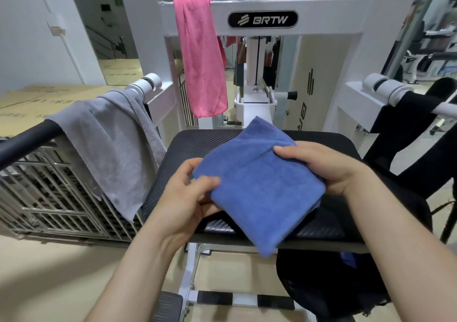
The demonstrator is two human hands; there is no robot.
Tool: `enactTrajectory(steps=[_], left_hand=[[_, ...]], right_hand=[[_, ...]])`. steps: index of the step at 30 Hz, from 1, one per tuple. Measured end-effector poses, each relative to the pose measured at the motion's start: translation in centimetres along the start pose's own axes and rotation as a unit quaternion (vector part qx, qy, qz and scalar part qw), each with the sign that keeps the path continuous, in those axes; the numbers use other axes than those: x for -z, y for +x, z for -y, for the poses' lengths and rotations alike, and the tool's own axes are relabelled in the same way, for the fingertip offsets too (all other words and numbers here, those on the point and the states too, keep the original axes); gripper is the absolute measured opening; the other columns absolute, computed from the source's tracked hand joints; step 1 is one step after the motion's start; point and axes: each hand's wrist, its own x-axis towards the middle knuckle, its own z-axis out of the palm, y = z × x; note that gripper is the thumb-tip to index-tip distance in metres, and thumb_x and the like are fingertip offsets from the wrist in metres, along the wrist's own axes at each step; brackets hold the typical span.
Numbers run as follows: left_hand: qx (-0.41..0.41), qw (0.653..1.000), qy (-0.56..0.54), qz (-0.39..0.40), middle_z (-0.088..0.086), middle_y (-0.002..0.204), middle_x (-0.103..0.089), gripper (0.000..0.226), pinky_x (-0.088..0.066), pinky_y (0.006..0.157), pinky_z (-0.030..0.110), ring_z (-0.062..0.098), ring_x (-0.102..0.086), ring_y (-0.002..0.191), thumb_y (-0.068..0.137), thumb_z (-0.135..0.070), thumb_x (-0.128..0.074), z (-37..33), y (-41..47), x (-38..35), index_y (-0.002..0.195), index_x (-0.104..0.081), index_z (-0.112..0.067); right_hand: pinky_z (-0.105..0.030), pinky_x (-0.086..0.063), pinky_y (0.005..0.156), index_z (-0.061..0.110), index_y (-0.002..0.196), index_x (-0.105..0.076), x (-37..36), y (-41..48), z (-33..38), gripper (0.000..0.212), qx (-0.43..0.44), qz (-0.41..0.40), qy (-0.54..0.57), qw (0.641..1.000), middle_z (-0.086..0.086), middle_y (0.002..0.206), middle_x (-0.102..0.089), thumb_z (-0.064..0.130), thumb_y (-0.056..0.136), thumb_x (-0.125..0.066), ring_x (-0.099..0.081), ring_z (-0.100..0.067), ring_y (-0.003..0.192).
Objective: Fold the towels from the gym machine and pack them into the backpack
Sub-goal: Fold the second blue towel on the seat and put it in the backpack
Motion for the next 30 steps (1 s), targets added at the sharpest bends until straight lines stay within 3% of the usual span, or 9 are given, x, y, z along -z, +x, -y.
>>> enactTrajectory(steps=[4, 8, 12, 15, 17, 21, 23, 27, 30], left_hand=[[-0.030, 0.996, 0.041, -0.078, -0.001, 0.084, -0.068, 0.030, -0.048, 0.058, 0.027, 0.012, -0.061, 0.064, 0.090, -0.008, -0.054, 0.3, 0.9, -0.8, 0.116, -0.048, -0.023], [-0.035, 0.972, 0.232, -0.003, -0.002, 0.108, -0.070, 0.089, -0.055, 0.080, 0.034, 0.011, -0.071, 0.093, 0.078, -0.026, -0.078, 1.4, 0.4, -1.8, 0.138, -0.019, -0.054], [0.011, 0.999, -0.040, 0.033, 0.010, 0.122, -0.066, 0.083, -0.058, 0.077, 0.039, 0.022, -0.070, 0.101, 0.076, -0.011, -0.078, 2.7, 0.3, -3.7, 0.142, -0.033, -0.035], [0.086, 0.941, -0.242, 0.219, 0.019, 0.144, -0.047, 0.077, -0.038, 0.109, 0.049, 0.034, -0.049, 0.130, 0.079, -0.019, -0.074, 4.1, -0.5, -5.2, 0.145, -0.036, -0.010], [0.091, 0.928, -0.261, 0.248, 0.024, 0.142, -0.047, 0.077, -0.038, 0.109, 0.047, 0.037, -0.047, 0.131, 0.075, -0.017, -0.077, 5.2, -1.3, -6.7, 0.141, -0.040, -0.001], [-0.100, 0.993, 0.046, 0.045, 0.001, 0.116, -0.069, 0.060, -0.057, 0.084, 0.037, 0.018, -0.067, 0.106, 0.071, -0.014, -0.073, 6.5, -2.2, -9.9, 0.126, -0.051, -0.015], [-0.158, 0.967, 0.198, -0.010, -0.016, 0.100, -0.069, 0.057, -0.057, 0.077, 0.031, 0.004, -0.068, 0.090, 0.072, -0.025, -0.075, 7.8, -3.0, -11.2, 0.121, -0.047, -0.030], [-0.195, 0.965, 0.172, -0.013, 0.006, 0.064, -0.059, 0.023, -0.044, 0.044, 0.027, 0.017, -0.051, 0.047, 0.089, -0.015, -0.059, 13.5, -6.3, -12.4, 0.100, -0.053, -0.035], [-0.124, 0.873, 0.470, 0.047, -0.007, 0.075, -0.064, 0.015, -0.050, 0.059, 0.031, 0.013, -0.061, 0.070, 0.085, -0.023, -0.053, 22.0, -6.2, -11.1, 0.089, -0.061, -0.035]], right_hand=[[-0.027, -0.051, 0.088, 0.022, 0.110, -0.067, -1.7, -1.3, -1.3, 0.020, 0.013, -0.084, -0.061, 0.994, 0.002, 0.107, -0.074, 0.025, 0.093, -0.058, -0.069, -0.013, 0.099], [-0.030, -0.052, 0.088, 0.026, 0.117, -0.061, -3.1, -2.2, -2.9, 0.029, 0.060, -0.124, -0.066, 0.988, 0.001, 0.109, -0.072, 0.010, 0.094, -0.052, -0.068, -0.016, 0.102], [-0.034, -0.051, 0.084, 0.028, 0.114, -0.062, -3.3, -4.1, -2.8, 0.041, 0.119, -0.139, 0.021, 0.983, -0.007, 0.110, -0.069, 0.007, 0.079, -0.057, -0.066, -0.019, 0.097], [-0.029, -0.051, 0.080, 0.022, 0.112, -0.061, -3.2, -6.0, -1.5, 0.040, 0.182, -0.134, 0.016, 0.974, -0.004, 0.100, -0.067, 0.012, 0.074, -0.057, -0.064, -0.015, 0.091], [-0.025, -0.048, 0.071, 0.016, 0.102, -0.057, -2.4, -7.2, -1.0, 0.027, 0.200, -0.190, -0.094, 0.957, -0.001, 0.085, -0.062, 0.013, 0.076, -0.060, -0.059, -0.009, 0.078], [-0.031, -0.040, 0.073, 0.011, 0.097, -0.046, 1.3, -9.0, -2.7, 0.019, 0.178, -0.248, -0.252, 0.918, -0.014, 0.092, -0.056, 0.002, 0.085, -0.057, -0.049, -0.010, 0.077], [-0.029, -0.041, 0.073, 0.010, 0.098, -0.048, 3.6, -9.9, -4.5, 0.019, 0.165, -0.250, -0.221, 0.928, -0.005, 0.085, -0.055, -0.001, 0.085, -0.057, -0.050, -0.009, 0.078], [-0.025, -0.050, 0.068, 0.013, 0.102, -0.058, 9.1, -12.8, -7.7, 0.021, 0.140, -0.266, -0.045, 0.953, 0.002, 0.083, -0.065, -0.002, 0.086, -0.058, -0.063, -0.012, 0.076], [-0.027, -0.056, 0.068, 0.010, 0.106, -0.064, 13.2, -14.9, -10.3, 0.023, 0.117, -0.242, 0.081, 0.960, -0.005, 0.089, -0.072, -0.003, 0.089, -0.055, -0.070, -0.017, 0.080]])
